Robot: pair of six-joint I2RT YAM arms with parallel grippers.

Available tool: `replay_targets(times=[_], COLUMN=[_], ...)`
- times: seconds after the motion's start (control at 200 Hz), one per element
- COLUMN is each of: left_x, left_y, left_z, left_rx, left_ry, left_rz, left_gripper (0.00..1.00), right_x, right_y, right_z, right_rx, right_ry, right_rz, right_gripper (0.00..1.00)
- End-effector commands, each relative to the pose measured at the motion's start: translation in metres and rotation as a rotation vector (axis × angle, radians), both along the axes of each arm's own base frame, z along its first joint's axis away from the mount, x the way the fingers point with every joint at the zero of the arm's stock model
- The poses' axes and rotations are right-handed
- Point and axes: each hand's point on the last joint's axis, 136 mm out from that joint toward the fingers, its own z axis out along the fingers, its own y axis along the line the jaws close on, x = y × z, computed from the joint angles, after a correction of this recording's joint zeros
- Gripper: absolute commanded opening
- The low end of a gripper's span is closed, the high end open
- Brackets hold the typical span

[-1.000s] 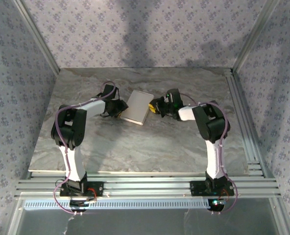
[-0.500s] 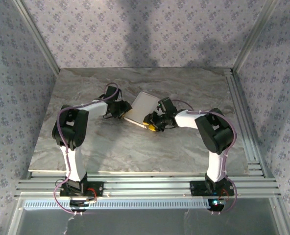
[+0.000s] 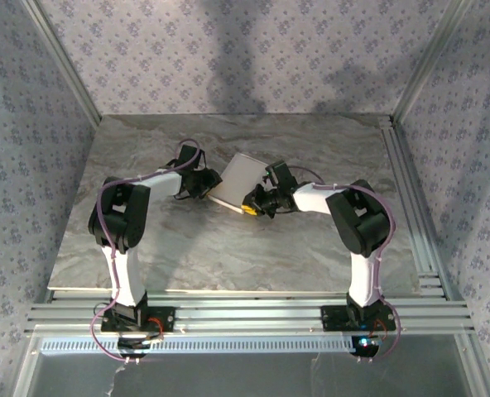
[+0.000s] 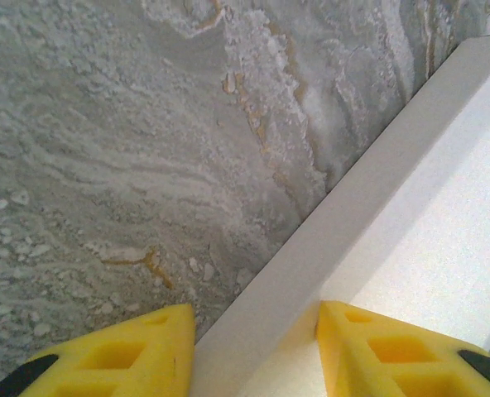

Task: Fold the paper box

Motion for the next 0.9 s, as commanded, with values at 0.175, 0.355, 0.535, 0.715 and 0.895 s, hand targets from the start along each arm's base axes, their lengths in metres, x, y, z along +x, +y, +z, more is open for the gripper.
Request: replay_targets(times=[0.175,0.355,0.535,0.715,0.895], left_x=[-0.054,-0.057,-0.058,-0.06,-0.061], left_y=[-0.006,-0.005,-0.007,-0.009,-0.008], left_z=[-0.051,-0.055,-0.056,-0.057,-0.059], left_rx=[0.02,0.017,0.013,0.012,0.016], left_ry=[0.206,0.209,0.208,0.208,0.208], left_rz=[-0.043,-0.038,-0.042,-0.043,-0.042], left_gripper=[0.43,0.43,0.43,0.43,0.43], right_x=[0.034,0.039,0.037,0.041,0.042], right_y=[0.017,0.037,0.045,0.049,0.049], right_z=[0.015,0.048,0.05,0.046,0.041], right_rx=[0.211,0.407,0.511,0.606,0.594], right_ry=[-0.083,-0.121,-0.069,-0.014,0.003], right_rz=[-0.136,-0.126,-0.151,-0.204,-0.202], right_gripper=[0.0,0.0,0.0,0.0,0.0])
